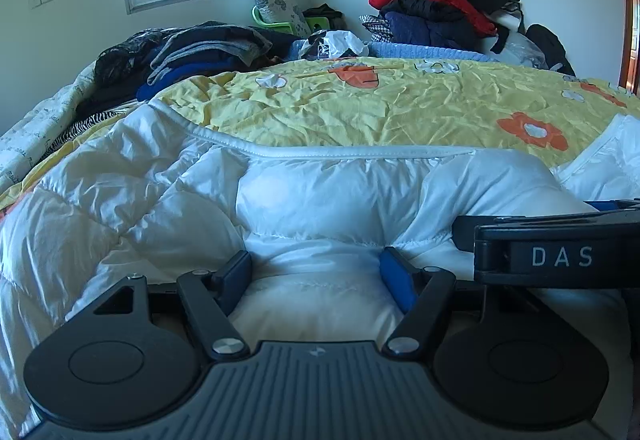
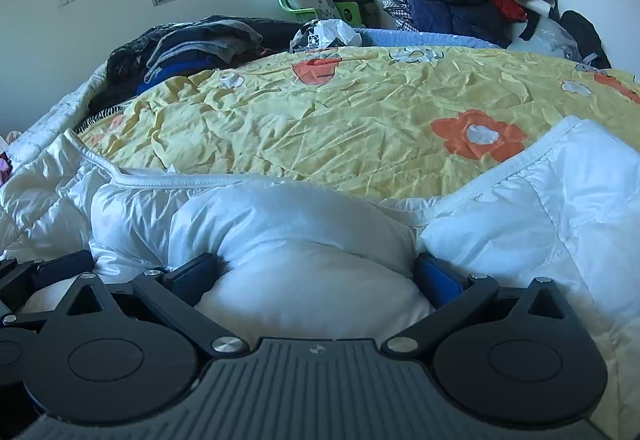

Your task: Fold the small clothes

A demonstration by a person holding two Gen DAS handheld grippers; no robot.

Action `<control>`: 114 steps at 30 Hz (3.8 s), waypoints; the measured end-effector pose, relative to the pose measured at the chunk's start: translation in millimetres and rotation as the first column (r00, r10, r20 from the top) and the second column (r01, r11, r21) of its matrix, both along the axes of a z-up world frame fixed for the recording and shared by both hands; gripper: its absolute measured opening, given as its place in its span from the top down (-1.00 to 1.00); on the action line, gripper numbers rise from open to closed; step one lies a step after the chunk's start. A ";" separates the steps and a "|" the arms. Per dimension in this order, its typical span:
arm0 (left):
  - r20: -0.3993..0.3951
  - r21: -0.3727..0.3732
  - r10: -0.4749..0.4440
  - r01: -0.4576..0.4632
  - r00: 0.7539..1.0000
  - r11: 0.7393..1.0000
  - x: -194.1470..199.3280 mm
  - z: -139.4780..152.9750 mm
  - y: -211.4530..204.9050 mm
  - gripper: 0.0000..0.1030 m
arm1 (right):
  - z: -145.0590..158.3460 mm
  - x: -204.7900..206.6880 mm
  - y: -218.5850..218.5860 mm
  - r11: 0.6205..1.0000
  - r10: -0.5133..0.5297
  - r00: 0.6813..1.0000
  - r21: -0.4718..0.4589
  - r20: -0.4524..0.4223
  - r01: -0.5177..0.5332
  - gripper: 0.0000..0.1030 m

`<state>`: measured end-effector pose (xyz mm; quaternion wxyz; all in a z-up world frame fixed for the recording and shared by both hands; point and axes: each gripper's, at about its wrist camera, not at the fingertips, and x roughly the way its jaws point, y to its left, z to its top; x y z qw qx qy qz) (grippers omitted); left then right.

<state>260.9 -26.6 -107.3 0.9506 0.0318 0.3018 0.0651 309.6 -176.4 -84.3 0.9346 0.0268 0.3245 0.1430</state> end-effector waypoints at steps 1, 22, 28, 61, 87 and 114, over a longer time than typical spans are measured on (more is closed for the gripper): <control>0.002 -0.002 0.001 -0.001 1.000 1.000 0.4 -0.7 0.3 -0.37 | -0.4 1.3 0.0 1.000 -0.001 1.000 0.000 0.000 0.001 -0.96; -0.196 -0.742 0.230 -0.297 0.953 0.601 -104.5 35.1 283.5 -0.75 | 67.2 -80.7 -40.2 0.837 0.131 0.983 0.546 -0.128 -0.040 -0.98; -0.223 -0.852 0.085 -0.236 0.971 0.466 -81.6 1.2 280.1 -0.75 | 61.0 -82.1 -21.1 0.831 0.181 0.973 0.551 -0.143 -0.074 -0.98; -0.052 -0.571 -0.212 0.145 0.976 0.808 -59.9 182.5 37.7 0.59 | -46.0 -10.5 -99.8 0.274 0.116 0.993 0.962 -0.018 -0.015 -0.86; -0.190 -0.064 -0.568 0.567 0.801 0.821 -81.9 62.3 -225.0 0.59 | 61.4 -100.1 -293.4 0.385 -0.021 1.000 0.923 0.015 -0.006 -0.96; 0.100 -0.257 -0.634 0.635 0.767 0.728 -92.8 162.9 -111.8 0.33 | -28.9 -28.4 -279.7 0.579 0.185 0.958 0.812 -0.221 0.075 0.99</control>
